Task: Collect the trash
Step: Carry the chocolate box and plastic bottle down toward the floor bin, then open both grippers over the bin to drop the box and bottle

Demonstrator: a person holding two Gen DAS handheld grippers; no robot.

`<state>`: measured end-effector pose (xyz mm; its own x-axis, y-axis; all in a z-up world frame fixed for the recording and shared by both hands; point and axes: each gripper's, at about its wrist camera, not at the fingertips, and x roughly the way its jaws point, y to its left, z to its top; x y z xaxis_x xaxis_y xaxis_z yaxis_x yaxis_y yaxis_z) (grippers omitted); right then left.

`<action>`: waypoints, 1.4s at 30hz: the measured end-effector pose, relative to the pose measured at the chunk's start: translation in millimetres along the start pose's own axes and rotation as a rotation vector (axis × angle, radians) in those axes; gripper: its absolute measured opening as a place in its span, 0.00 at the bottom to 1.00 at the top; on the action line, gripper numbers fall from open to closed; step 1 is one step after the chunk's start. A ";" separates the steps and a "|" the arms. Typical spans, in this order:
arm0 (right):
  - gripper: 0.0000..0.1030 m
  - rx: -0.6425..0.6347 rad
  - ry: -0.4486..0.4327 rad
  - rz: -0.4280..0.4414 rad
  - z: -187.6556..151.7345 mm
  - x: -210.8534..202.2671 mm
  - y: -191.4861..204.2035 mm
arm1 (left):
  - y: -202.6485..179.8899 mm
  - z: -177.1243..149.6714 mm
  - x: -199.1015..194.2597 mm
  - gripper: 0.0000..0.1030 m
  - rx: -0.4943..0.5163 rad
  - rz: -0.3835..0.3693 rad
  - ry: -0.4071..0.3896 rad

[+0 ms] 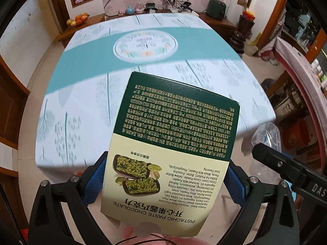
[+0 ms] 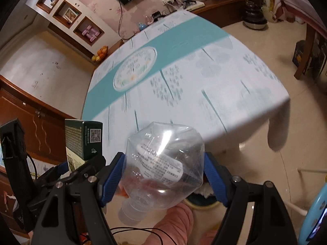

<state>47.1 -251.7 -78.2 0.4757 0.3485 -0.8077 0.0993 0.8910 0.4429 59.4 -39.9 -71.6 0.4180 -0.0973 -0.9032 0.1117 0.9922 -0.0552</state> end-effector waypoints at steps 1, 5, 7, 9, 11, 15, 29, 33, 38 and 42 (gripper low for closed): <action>0.75 0.003 0.008 0.001 -8.4 -0.7 -3.8 | -2.5 -8.6 0.4 0.96 0.007 0.001 0.007; 0.75 0.024 0.041 -0.009 -39.4 6.0 -19.3 | -8.3 -45.1 12.0 0.96 0.013 0.000 0.059; 0.75 0.043 0.065 -0.028 -55.8 15.8 -27.4 | -7.6 -61.9 23.2 0.96 0.005 -0.010 0.095; 0.75 0.057 0.090 -0.045 -71.8 29.0 -35.0 | -4.7 -77.5 37.3 0.96 -0.001 -0.021 0.125; 0.75 0.070 0.111 -0.057 -85.9 42.0 -42.0 | 0.9 -89.9 55.2 0.96 -0.001 -0.031 0.150; 0.75 0.102 0.160 -0.082 -111.6 83.9 -59.7 | 15.0 -115.0 101.2 0.96 -0.003 -0.059 0.183; 0.75 0.179 0.223 -0.204 -178.3 243.5 -143.2 | 32.8 -176.0 293.3 0.96 -0.056 -0.146 0.263; 0.75 0.187 0.234 -0.218 -185.1 272.5 -163.0 | 31.4 -181.8 317.1 0.97 -0.052 -0.166 0.258; 0.76 0.203 0.250 -0.213 -188.6 293.2 -175.5 | 39.8 -187.6 335.3 0.99 -0.050 -0.187 0.265; 0.75 0.213 0.265 -0.204 -189.6 305.1 -177.7 | 46.7 -188.7 341.5 0.99 -0.040 -0.187 0.261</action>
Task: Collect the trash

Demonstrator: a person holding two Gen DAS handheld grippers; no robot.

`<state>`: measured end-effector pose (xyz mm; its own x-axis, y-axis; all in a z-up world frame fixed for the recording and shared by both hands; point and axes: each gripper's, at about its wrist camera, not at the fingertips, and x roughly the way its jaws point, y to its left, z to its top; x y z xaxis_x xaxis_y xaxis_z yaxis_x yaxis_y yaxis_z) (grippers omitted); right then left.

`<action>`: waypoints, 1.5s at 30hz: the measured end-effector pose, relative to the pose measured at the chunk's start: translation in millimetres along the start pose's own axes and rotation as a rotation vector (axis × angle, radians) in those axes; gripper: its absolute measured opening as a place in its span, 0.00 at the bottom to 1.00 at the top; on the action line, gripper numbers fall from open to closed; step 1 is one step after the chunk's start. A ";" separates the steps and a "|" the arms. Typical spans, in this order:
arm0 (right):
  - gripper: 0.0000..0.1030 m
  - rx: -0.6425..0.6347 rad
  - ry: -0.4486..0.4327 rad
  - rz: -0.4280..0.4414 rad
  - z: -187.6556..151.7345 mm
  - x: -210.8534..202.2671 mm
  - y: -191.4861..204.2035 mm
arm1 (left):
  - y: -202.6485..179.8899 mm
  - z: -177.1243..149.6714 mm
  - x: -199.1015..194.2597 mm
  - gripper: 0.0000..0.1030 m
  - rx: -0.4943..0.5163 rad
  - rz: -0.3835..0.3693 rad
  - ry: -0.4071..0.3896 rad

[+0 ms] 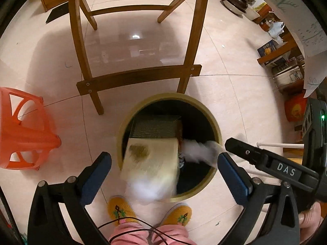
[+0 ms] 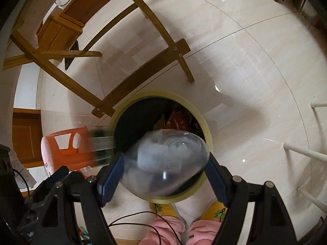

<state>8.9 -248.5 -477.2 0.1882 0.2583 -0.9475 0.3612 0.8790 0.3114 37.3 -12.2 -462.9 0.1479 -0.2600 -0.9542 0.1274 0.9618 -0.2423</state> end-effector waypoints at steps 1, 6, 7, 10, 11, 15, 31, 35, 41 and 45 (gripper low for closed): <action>0.75 -0.002 -0.002 0.001 0.0 2.1 0.9 | 0.9 -0.1 0.6 1.00 0.002 0.004 -0.001; 0.75 -0.006 0.006 0.004 -1.2 9.8 4.7 | 8.2 1.4 -0.1 1.00 -0.022 0.016 -0.011; 0.75 -0.009 0.007 0.002 -1.9 10.7 5.8 | 9.3 1.4 -1.0 1.00 -0.026 0.017 -0.015; 0.75 -0.021 0.011 -0.004 -3.1 14.6 9.4 | 13.8 0.3 -3.6 1.00 -0.032 0.023 -0.027; 0.75 -0.025 0.011 -0.008 -3.1 15.0 10.0 | 14.4 0.2 -4.8 1.00 -0.032 0.027 -0.031; 0.75 -0.041 0.004 -0.017 -4.3 16.7 14.7 | 17.2 -1.0 -9.0 1.00 -0.030 0.038 -0.042; 0.75 -0.134 -0.023 -0.054 -9.4 -33.6 52.3 | 11.7 -6.6 -87.9 1.00 -0.102 0.072 -0.076; 0.75 -0.156 -0.051 -0.054 -12.2 -66.2 64.3 | -1.1 -2.5 -127.2 0.99 -0.108 0.077 -0.092; 0.75 -0.167 -0.125 -0.046 -16.5 -140.7 84.3 | -24.2 5.3 -203.5 0.99 -0.104 0.084 -0.144; 0.75 -0.173 -0.177 -0.057 -18.7 -197.6 100.1 | -38.4 8.9 -255.9 0.99 -0.102 0.100 -0.175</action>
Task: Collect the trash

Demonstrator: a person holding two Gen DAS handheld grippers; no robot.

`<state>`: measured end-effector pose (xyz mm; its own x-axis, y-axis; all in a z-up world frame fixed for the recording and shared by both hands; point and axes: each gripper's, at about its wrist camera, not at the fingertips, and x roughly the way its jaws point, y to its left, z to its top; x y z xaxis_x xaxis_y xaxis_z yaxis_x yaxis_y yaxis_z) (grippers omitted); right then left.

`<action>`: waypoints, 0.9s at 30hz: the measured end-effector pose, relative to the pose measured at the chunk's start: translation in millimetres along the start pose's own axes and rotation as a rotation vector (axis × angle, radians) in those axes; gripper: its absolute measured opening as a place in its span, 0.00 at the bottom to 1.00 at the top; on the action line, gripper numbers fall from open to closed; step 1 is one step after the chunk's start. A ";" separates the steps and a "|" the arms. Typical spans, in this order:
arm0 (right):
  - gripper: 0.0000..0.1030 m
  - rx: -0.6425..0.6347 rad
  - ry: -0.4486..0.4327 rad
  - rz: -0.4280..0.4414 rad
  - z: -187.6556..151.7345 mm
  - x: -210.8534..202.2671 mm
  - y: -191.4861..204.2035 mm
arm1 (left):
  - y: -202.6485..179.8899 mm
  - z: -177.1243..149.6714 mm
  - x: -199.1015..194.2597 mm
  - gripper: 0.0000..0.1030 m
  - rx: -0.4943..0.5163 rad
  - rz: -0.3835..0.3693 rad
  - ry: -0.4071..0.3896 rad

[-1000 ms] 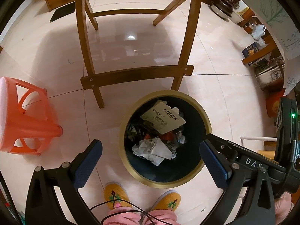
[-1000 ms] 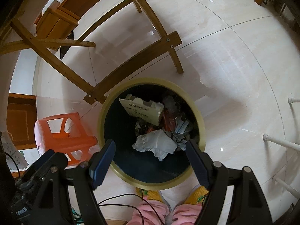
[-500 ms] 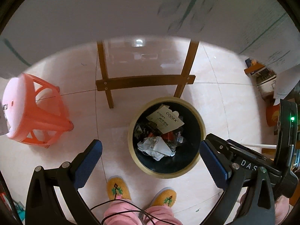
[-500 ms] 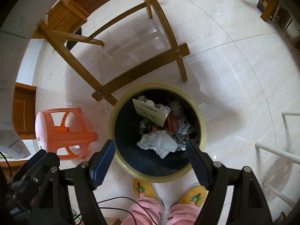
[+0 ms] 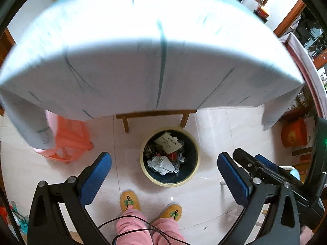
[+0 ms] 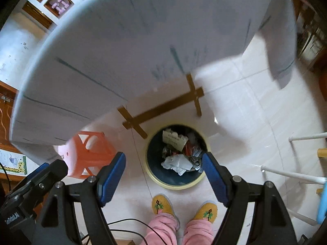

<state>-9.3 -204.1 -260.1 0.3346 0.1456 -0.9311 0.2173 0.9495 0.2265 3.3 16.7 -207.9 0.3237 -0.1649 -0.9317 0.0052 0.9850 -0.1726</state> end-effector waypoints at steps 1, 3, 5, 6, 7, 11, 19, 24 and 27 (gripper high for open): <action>0.75 -0.008 -0.010 -0.002 2.5 -15.7 4.4 | -1.6 2.6 -13.4 0.99 0.000 0.005 -0.009; 0.75 -0.029 -0.031 -0.001 7.2 -43.2 13.2 | -4.9 7.0 -39.1 0.99 0.002 0.026 -0.023; 0.75 -0.054 -0.056 -0.001 12.1 -72.5 23.3 | -7.4 11.9 -71.2 0.99 -0.006 0.047 -0.051; 0.75 -0.070 -0.070 -0.003 15.1 -89.4 29.0 | -8.1 13.4 -82.9 0.99 -0.010 0.053 -0.063; 0.75 -0.084 -0.085 -0.007 18.0 -106.3 34.7 | -8.3 15.2 -96.1 0.99 -0.014 0.058 -0.076; 0.75 -0.119 -0.129 0.000 27.3 -159.0 50.9 | -16.5 23.7 -148.7 0.99 -0.008 0.107 -0.136; 0.75 -0.221 -0.230 0.003 36.4 -238.6 79.8 | -28.5 34.2 -222.8 0.99 -0.034 0.158 -0.251; 0.76 -0.244 -0.265 0.010 38.8 -262.1 84.5 | -36.7 34.3 -242.0 0.99 -0.033 0.189 -0.294; 0.75 -0.258 -0.286 0.006 40.7 -268.0 85.2 | -39.1 37.4 -245.2 0.99 -0.042 0.195 -0.306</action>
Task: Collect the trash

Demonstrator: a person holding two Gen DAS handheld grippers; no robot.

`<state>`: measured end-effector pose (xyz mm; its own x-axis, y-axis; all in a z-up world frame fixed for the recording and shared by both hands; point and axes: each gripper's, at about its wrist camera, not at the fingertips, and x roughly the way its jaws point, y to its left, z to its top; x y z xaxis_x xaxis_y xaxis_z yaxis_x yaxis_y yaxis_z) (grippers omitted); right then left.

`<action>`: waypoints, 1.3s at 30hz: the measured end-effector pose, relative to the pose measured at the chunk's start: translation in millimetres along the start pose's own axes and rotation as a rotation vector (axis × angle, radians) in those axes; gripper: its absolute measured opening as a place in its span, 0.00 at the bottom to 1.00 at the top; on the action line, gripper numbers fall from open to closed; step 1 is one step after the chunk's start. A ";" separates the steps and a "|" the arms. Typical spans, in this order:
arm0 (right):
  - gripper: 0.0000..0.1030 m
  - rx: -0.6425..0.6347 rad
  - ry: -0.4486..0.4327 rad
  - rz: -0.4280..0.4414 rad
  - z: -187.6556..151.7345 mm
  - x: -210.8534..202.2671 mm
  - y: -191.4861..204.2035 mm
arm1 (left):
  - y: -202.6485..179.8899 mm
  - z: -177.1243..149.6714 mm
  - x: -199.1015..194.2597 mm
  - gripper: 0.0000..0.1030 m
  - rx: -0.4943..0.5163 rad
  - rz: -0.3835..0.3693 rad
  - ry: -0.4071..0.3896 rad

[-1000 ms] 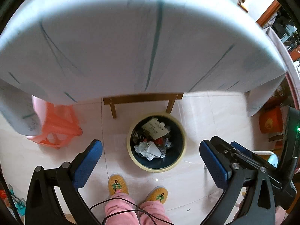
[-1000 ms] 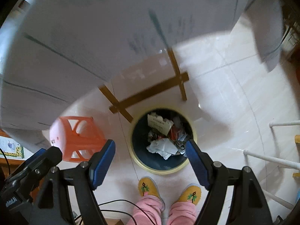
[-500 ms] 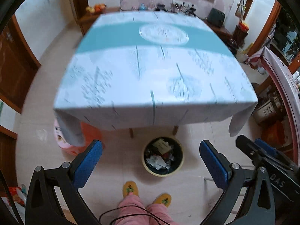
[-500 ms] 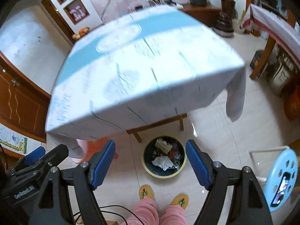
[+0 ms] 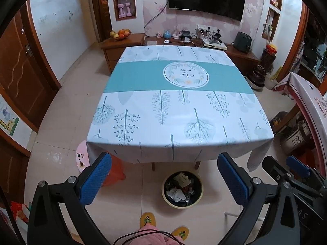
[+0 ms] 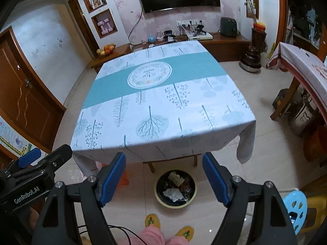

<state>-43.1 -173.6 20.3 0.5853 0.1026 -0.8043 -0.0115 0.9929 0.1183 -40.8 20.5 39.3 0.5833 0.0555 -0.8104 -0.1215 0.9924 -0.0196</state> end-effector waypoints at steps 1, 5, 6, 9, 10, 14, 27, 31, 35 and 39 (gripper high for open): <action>0.75 -0.005 -0.006 -0.002 2.0 -0.2 -0.4 | -0.6 2.2 0.7 0.99 -0.005 0.001 -0.003; 0.75 -0.017 -0.018 -0.007 10.0 1.7 -0.5 | -5.3 9.8 3.9 0.99 -0.011 0.011 -0.020; 0.75 -0.020 -0.020 -0.007 12.4 2.8 -0.4 | -6.4 10.5 4.7 0.99 -0.011 0.014 -0.024; 0.76 -0.030 -0.032 -0.006 18.4 4.3 0.2 | -11.2 14.1 8.5 0.99 -0.005 0.021 -0.026; 0.75 -0.035 -0.036 -0.006 20.9 5.0 0.5 | -11.2 14.2 8.3 0.99 -0.008 0.025 -0.028; 0.75 -0.040 -0.039 -0.013 26.9 9.8 0.5 | -13.3 20.4 16.2 0.99 -0.012 0.030 -0.029; 0.76 -0.053 -0.044 -0.028 39.3 19.9 -1.7 | -14.2 25.8 29.1 0.99 -0.021 0.026 -0.016; 0.76 -0.056 -0.042 -0.031 40.7 21.2 -3.3 | -17.1 26.4 35.9 0.99 -0.029 0.024 0.000; 0.75 -0.054 -0.040 -0.031 41.2 21.8 -2.5 | -19.5 26.5 41.6 0.99 -0.031 0.023 0.009; 0.76 -0.057 -0.040 -0.036 43.1 23.7 -7.6 | -19.4 26.8 42.0 0.99 -0.032 0.023 0.008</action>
<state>5.7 -181.3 25.5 0.6183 0.0658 -0.7832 -0.0357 0.9978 0.0556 7.6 6.5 21.2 0.5733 0.0772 -0.8157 -0.1604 0.9869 -0.0192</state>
